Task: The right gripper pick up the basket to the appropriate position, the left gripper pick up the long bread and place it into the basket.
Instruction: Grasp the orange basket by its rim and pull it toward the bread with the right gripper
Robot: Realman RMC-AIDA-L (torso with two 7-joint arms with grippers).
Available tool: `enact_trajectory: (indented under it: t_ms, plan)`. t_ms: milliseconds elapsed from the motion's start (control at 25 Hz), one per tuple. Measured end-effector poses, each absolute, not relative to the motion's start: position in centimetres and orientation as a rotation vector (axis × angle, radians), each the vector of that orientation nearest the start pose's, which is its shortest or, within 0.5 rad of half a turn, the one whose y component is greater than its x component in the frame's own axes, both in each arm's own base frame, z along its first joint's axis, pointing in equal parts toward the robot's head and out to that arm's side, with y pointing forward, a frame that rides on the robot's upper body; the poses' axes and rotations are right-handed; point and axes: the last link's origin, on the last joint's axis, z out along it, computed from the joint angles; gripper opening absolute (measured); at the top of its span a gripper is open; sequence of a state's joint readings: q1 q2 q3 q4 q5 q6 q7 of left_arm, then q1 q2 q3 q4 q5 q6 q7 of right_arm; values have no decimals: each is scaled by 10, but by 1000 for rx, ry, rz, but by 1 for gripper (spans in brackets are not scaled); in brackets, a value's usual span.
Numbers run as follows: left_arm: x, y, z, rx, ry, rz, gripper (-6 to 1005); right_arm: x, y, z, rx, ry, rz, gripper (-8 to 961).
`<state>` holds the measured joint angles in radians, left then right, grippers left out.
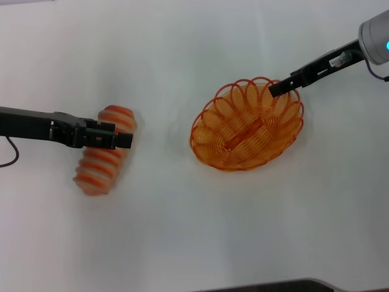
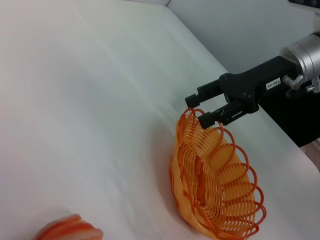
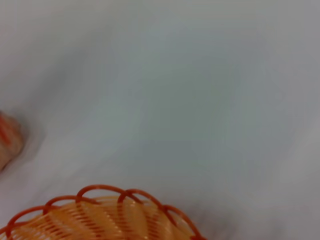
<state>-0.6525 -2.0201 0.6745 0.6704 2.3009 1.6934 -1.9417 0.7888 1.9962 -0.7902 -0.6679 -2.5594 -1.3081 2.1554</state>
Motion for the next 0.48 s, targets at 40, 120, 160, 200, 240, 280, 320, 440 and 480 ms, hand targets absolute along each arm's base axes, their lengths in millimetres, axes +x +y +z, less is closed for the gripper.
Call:
enact_trajectory:
  t_ms: [40,120,160,200,240,280,320,440,480]
  plan:
    - [-255,335,10,-2841,-1307,-376,785,263,403,14,-2518,1215,-117,774]
    - [-255,335,10,-2841,-1308,-376,785,263,401,11,-2524,1223,-136,772]
    - [-256,334,10,-2840,-1309,-376,785,264,400,10,-2525,1227,-142,771]
    - [-256,334,10,-2840,-1309,-376,785,264,400,10,-2525,1227,-142,770]
    - [-256,334,10,-2840,-1310,-376,785,264,400,9,-2526,1232,-148,769]
    - [-256,334,10,-2840,-1310,-376,785,264,399,8,-2527,1236,-153,768]
    - [-256,334,9,-2840,-1310,-376,785,264,399,8,-2527,1239,-158,719]
    - [-256,333,9,-2840,-1313,-374,785,265,397,6,-2529,1253,-165,572]
    - [-257,333,9,-2840,-1314,-373,785,265,397,6,-2531,1257,-166,523]
